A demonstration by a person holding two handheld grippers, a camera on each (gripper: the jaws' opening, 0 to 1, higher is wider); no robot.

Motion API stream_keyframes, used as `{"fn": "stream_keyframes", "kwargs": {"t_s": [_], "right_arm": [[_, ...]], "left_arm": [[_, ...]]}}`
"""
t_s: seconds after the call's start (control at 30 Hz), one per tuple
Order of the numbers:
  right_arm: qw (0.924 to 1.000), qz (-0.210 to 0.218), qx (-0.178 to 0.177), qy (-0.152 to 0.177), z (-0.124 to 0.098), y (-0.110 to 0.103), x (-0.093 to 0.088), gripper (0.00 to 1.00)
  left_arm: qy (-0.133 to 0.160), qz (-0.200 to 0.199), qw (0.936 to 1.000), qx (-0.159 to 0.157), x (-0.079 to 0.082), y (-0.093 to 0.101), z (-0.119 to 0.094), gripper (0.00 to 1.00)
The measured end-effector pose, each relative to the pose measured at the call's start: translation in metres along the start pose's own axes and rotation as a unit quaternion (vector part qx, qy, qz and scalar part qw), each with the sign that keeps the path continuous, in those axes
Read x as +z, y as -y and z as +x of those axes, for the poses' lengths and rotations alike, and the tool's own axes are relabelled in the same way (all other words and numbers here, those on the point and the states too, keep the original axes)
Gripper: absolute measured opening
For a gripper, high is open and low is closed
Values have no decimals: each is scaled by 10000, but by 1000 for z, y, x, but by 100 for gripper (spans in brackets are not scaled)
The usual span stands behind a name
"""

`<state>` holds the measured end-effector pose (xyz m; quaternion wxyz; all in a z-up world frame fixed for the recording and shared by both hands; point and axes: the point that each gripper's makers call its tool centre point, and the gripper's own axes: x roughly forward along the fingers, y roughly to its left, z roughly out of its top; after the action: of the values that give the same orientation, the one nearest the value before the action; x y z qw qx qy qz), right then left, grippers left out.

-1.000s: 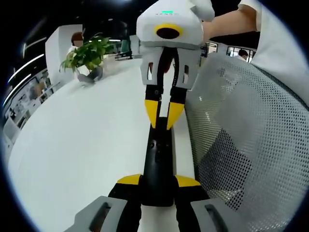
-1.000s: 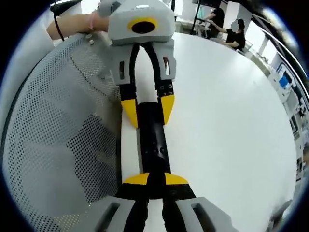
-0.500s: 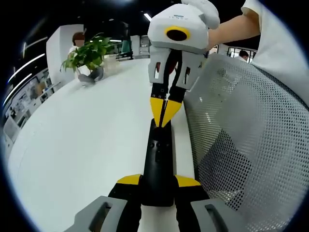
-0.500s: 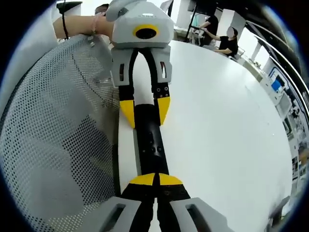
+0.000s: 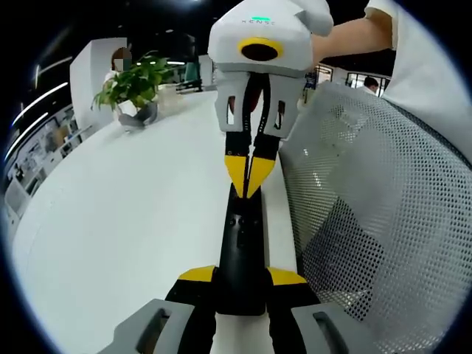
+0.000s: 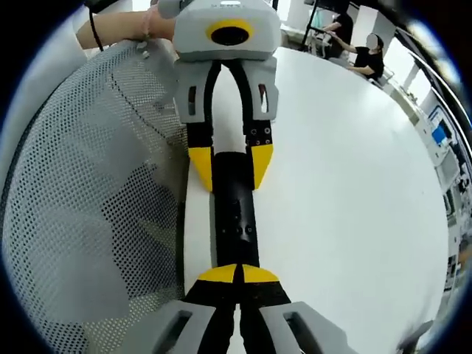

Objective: Press the specified remote control buttons in sequence, fully releasing each button before pressing the next.

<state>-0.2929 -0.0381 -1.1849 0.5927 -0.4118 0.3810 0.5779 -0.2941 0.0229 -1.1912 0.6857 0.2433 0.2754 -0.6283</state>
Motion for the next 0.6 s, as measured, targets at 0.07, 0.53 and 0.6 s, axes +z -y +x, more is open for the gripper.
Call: {"fn": "stream_keyframes", "kwargs": {"t_s": [0.07, 0.53, 0.6], "right_arm": [[9981, 462, -107, 397, -1, 1, 1, 0], [9928, 594, -200, 1016, 2, 1, 11, 0], [9974, 118, -221, 682, 3, 1, 12, 0]], "left_arm": [[4, -4, 10000, 1, 0, 0, 0, 25], [8, 13, 10000, -13, 0, 0, 0, 25], [-3, 21, 10000, -14, 0, 0, 0, 25]]}}
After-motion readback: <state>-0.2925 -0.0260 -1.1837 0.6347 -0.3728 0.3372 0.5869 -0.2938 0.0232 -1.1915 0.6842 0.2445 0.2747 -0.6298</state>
